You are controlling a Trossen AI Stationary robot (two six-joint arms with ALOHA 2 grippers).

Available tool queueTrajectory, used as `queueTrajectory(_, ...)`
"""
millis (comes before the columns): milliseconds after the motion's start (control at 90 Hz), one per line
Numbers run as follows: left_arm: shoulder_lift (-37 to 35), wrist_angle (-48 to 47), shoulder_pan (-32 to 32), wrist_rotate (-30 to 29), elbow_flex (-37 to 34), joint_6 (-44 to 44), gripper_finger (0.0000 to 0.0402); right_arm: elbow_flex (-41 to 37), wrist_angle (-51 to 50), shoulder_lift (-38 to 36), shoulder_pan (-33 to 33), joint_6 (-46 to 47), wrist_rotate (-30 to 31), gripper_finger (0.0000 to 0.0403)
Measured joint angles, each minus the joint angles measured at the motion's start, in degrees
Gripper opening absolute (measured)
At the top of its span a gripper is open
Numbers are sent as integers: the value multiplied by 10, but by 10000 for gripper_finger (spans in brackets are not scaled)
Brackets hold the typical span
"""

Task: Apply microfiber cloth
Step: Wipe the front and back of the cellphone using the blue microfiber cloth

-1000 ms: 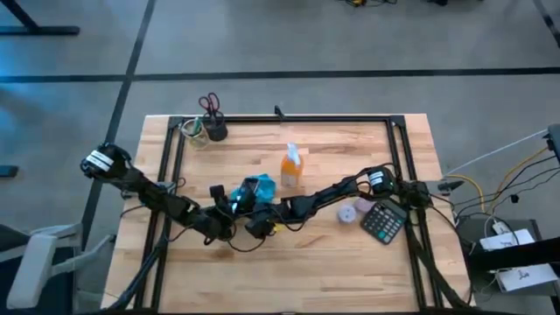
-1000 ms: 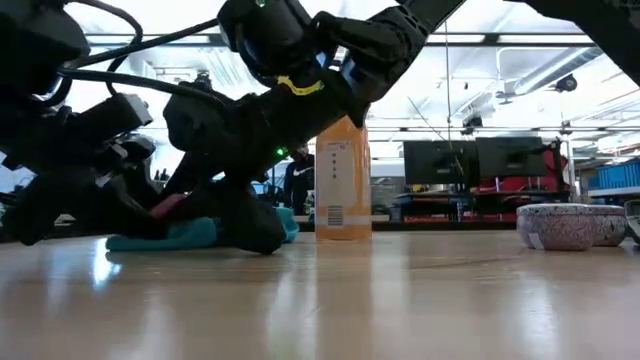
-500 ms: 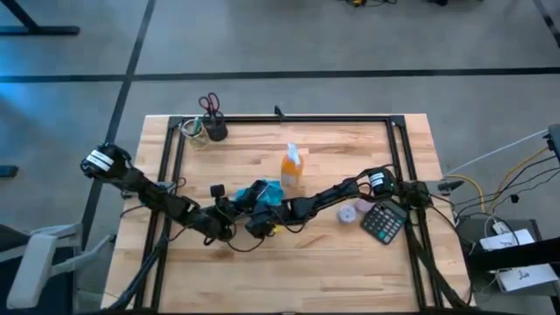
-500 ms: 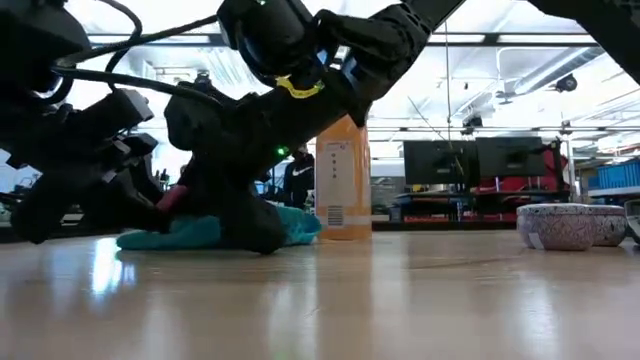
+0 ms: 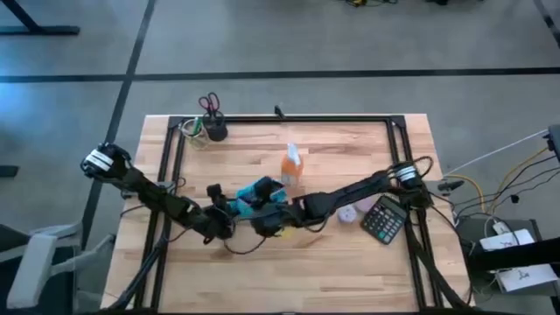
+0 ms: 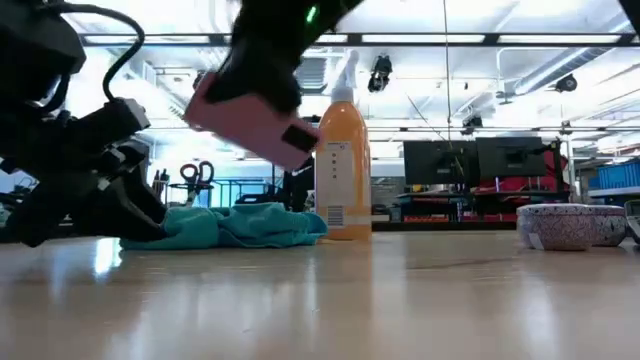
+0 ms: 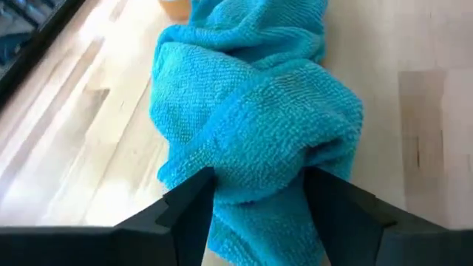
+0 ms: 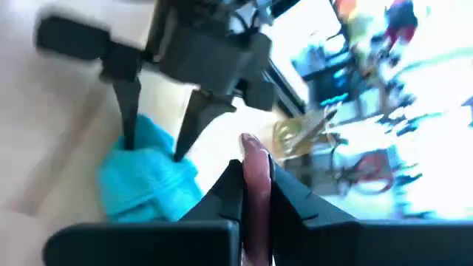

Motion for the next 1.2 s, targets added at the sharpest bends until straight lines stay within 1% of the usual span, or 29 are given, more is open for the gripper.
queueTrajectory(67,0,6,0,-1,0,-4,186,2,-49,-27,-12,66,-64,10)
queueTrajectory(156,0,10,1,-2,0,-4,177,1,-93,-39,-32,127,-144,10)
queueTrajectory(222,0,11,1,-7,0,-4,169,-1,-120,-39,-48,152,-203,10)
queueTrajectory(278,0,13,1,-11,0,-3,162,-1,-111,-37,-58,159,-248,10)
queueTrajectory(311,0,16,1,-13,0,1,158,1,-105,-32,-63,156,-262,10)
queueTrajectory(478,0,22,2,-19,0,11,141,0,-83,4,-78,118,-274,10)
queueTrajectory(622,-1,33,3,-20,0,20,129,1,-55,22,-92,115,-342,10)
queueTrajectory(756,-1,65,3,-20,2,82,117,1,-44,46,-104,112,-366,10)
queueTrajectory(878,0,104,4,-19,6,113,103,1,-20,60,-115,115,-375,13)
queueTrajectory(978,0,117,4,-8,8,126,97,1,-4,74,-122,119,-373,36)
queueTrajectory(1200,1,116,4,5,8,126,87,1,9,81,-131,108,-368,116)
